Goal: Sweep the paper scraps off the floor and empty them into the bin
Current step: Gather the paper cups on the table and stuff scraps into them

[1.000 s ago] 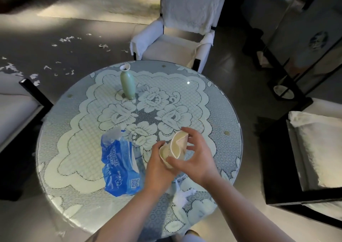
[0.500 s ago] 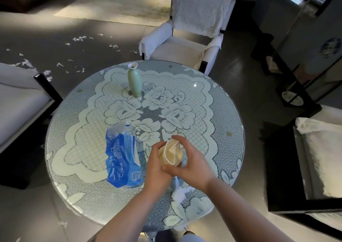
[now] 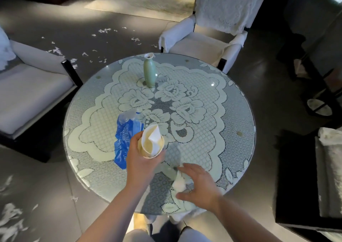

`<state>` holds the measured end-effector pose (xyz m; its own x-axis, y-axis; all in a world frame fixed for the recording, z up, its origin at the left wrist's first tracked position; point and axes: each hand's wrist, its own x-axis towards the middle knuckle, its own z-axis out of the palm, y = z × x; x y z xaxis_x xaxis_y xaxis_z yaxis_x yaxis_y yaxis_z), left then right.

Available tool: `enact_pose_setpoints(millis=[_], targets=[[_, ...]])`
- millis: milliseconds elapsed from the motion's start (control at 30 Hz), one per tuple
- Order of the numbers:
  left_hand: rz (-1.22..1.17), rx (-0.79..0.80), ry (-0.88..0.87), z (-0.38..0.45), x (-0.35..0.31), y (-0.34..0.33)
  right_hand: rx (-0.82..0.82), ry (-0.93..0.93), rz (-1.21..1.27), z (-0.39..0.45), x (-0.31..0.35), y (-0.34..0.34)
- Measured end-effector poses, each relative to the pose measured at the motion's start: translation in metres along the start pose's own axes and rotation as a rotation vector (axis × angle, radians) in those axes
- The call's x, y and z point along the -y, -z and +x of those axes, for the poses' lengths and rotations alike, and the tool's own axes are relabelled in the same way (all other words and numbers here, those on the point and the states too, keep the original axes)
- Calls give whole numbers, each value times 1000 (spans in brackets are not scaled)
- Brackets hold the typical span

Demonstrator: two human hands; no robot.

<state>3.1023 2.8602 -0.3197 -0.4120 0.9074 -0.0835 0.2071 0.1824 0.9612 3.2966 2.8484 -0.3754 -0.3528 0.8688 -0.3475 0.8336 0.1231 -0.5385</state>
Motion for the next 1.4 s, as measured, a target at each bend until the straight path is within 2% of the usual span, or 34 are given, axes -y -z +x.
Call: enact_pose_setpoints(millis=[167, 367, 467, 667, 833, 967, 1133, 1300, 1400], targets=[[-37, -123, -5, -18, -1, 6, -182, 69, -65, -4, -11, -14], [-52, -232, -24, -32, -2, 21, -145, 36, 32, 5, -1, -16], [-26, -308, -27, -28, -2, 46, -217, -10, 134, 15, 18, -9], [-23, -473, -6, 0, 5, 99, -356, 64, 284, 51, 90, 12], [8, -365, -7, 24, 17, 128, -447, 112, 125, 90, 138, 1], [45, -230, -33, 43, 29, 142, -428, 19, -35, 107, 150, -20], [41, -102, -28, 67, 42, 154, -552, -127, 82, 102, 153, -34], [43, -33, 9, 92, 52, 163, -538, -376, 258, 108, 158, -39], [51, 7, 0, 97, 53, 167, -412, -487, 293, 112, 166, -39]])
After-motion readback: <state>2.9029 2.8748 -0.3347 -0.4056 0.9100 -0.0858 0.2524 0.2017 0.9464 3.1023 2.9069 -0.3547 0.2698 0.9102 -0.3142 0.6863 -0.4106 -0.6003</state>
